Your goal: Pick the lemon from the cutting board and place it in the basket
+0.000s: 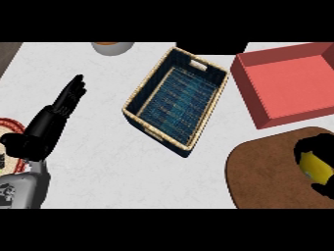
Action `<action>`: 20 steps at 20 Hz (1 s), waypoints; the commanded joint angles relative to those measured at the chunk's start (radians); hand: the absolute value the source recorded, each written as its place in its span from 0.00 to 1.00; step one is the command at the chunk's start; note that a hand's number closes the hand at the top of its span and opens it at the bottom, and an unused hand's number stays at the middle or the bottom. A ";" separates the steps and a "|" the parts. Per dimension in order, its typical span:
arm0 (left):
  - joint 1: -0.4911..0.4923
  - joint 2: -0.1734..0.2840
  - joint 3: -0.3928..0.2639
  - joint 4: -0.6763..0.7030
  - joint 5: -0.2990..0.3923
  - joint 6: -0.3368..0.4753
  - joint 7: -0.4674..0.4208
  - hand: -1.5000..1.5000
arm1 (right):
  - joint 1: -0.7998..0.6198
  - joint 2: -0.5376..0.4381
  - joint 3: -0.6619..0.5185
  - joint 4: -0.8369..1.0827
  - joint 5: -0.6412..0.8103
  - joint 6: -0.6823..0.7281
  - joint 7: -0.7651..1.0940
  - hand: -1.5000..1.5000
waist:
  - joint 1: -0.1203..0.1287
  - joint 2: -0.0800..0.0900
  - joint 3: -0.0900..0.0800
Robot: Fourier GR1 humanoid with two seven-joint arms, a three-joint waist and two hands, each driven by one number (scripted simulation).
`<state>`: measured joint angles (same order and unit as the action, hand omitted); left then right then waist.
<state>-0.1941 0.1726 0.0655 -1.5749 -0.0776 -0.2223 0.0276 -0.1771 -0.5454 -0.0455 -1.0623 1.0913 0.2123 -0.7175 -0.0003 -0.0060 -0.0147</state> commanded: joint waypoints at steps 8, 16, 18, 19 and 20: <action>0.013 -0.001 -0.009 -0.025 -0.008 -0.003 0.009 0.50 | -0.001 0.396 0.088 -0.204 0.090 -0.013 0.462 1.00 | 0.013 -0.008 0.006; 0.012 -0.015 -0.026 -0.016 0.005 -0.019 0.012 0.50 | -0.061 0.538 0.155 -0.310 0.035 -0.042 0.785 1.00 | 0.048 -0.008 0.018; 0.004 -0.025 -0.039 -0.014 0.000 -0.017 0.013 0.50 | -0.101 0.541 0.183 -0.350 -0.029 -0.089 0.860 1.00 | 0.063 -0.011 0.020; 0.008 -0.020 -0.036 -0.002 0.001 -0.023 0.008 0.50 | -0.105 0.542 0.203 -0.369 -0.060 -0.122 0.895 1.00 | 0.068 -0.009 0.020; 0.004 -0.030 -0.047 -0.012 0.005 -0.026 0.011 0.50 | -0.140 0.543 0.213 -0.399 -0.108 -0.166 0.922 1.00 | 0.084 -0.015 0.023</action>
<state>-0.1830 0.1544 0.0343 -1.5892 -0.0768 -0.2399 0.0386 -0.2642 -0.0439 0.1217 -1.3989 1.0982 0.1362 0.0750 0.0546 -0.0200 -0.0052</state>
